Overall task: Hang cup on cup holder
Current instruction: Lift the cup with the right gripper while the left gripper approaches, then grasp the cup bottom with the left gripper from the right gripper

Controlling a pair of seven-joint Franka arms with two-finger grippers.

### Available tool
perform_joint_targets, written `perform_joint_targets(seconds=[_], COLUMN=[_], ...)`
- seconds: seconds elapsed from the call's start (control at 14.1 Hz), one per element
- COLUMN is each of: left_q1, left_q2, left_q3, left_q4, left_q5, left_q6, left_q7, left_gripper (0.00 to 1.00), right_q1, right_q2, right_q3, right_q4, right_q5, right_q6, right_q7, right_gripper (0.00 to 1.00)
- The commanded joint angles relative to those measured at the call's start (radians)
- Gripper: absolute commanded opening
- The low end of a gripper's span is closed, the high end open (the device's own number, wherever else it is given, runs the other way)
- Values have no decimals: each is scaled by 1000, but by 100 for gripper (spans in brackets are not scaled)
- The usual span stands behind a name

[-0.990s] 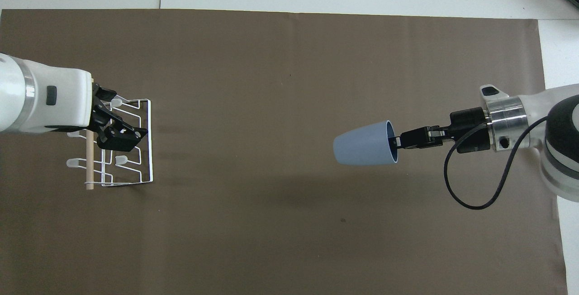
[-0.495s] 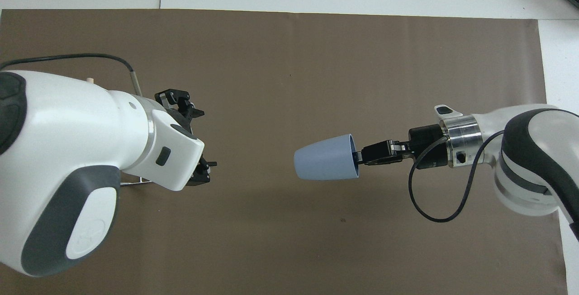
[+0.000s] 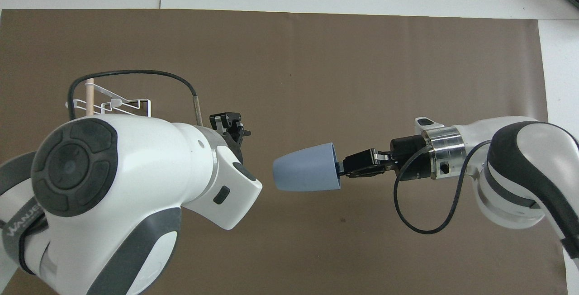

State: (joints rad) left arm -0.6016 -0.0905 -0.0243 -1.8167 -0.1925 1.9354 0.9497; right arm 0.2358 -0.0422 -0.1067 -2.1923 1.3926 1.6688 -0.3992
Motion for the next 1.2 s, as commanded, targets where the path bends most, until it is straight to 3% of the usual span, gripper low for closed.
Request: perform_joint_targets(seconds=[0.0, 0.71, 1.13], left_q1=[-24, -84, -84], left_q2=[-14, -26, -29], left_q3=[18, -37, -57], left_q4=[-23, -41, -50], left_q5=[-7, 5, 27], left_q6=[33, 62, 82], left_q7=[1, -236, -281], left_gripper=[100, 100, 100], right_q1=[3, 31, 33], right_q2=[-30, -31, -31], right_q3=[-2, -1, -1], right_q4=[-30, -38, -38], right_q5=[31, 83, 88], right_q6=[16, 43, 42], right_q7=[14, 14, 14], right_gripper=[0, 0, 0])
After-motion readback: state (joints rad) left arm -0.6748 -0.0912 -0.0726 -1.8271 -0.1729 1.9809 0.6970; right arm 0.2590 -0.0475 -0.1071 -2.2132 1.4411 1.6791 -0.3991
